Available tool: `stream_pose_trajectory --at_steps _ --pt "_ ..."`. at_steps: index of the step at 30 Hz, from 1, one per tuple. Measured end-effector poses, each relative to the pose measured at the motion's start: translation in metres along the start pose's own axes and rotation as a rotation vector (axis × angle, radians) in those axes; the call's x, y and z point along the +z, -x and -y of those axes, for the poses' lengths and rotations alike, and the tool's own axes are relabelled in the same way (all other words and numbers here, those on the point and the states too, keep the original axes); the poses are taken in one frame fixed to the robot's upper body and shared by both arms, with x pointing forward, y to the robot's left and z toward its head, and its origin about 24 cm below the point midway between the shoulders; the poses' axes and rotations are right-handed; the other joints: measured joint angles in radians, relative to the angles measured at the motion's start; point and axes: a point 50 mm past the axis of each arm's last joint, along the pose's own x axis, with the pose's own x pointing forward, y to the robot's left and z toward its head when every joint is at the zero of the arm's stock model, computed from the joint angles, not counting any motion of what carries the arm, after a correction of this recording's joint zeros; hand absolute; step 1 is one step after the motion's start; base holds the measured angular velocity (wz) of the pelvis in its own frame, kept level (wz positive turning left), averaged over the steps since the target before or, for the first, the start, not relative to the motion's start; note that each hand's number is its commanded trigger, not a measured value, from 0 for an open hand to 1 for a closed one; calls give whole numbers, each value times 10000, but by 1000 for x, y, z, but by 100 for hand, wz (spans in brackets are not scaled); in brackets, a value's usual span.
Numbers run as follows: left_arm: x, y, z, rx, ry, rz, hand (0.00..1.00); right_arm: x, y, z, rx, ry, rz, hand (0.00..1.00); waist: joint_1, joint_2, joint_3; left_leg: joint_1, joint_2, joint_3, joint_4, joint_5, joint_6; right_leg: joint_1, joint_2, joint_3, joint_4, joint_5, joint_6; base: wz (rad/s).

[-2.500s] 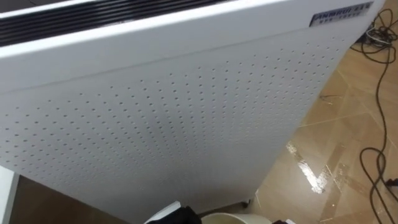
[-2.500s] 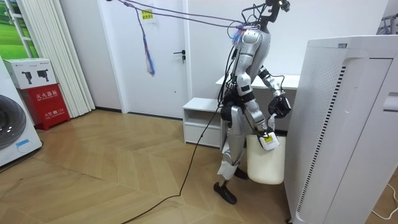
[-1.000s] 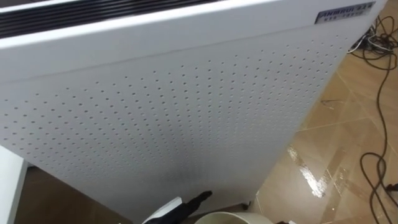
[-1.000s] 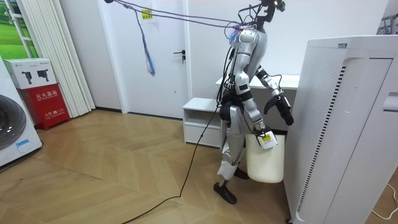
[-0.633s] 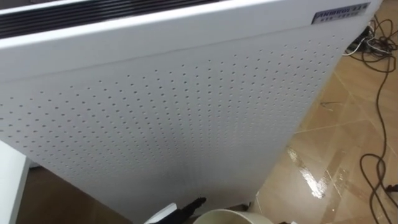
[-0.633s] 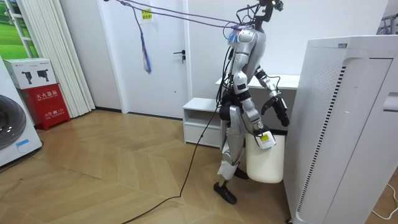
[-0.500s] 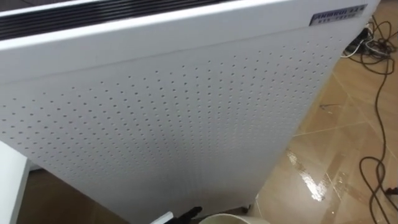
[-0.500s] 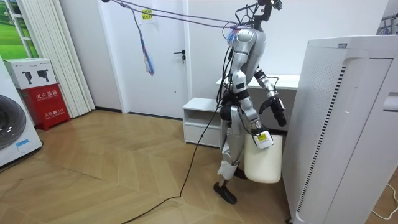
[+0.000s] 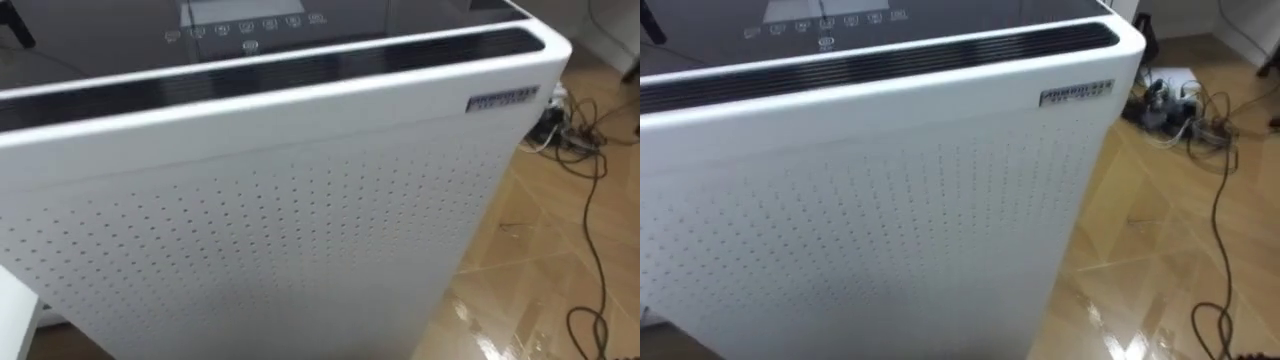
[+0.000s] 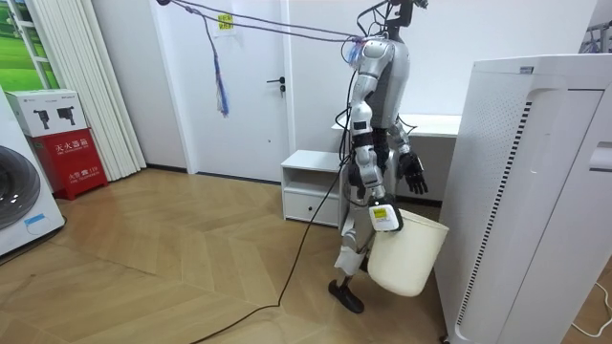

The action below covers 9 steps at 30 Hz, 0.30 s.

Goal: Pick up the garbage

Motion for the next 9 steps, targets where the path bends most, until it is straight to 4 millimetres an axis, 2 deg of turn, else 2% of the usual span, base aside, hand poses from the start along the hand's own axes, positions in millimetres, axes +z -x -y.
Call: stream_pose_trajectory --at_steps 5,6,7,9 --pt "-30 7 1 1058 2422 -723 0 -20 4 -2 -509 -1267 -542 100 -30 -112 2 511 8 -6 -247 -39 -59 541 82 7 -245 7 22 0" --pt "-34 8 1 1261 2912 -855 0 -24 4 -2 -674 -1610 -671 100 -50 -82 -20 586 11 -30 -271 -49 -70 663 97 -8 -319 8 21 0" --pt "-39 9 2 1422 3426 -997 0 -28 5 -3 -807 -1877 -827 100 -52 -147 29 684 19 -35 -295 -58 -77 762 105 -9 -340 7 22 3" --pt "-48 11 4 1679 4295 -1275 0 -33 6 -4 -921 -2255 -1009 100 -37 -101 18 797 35 -32 -317 -103 -88 869 123 6 -343 7 22 0"
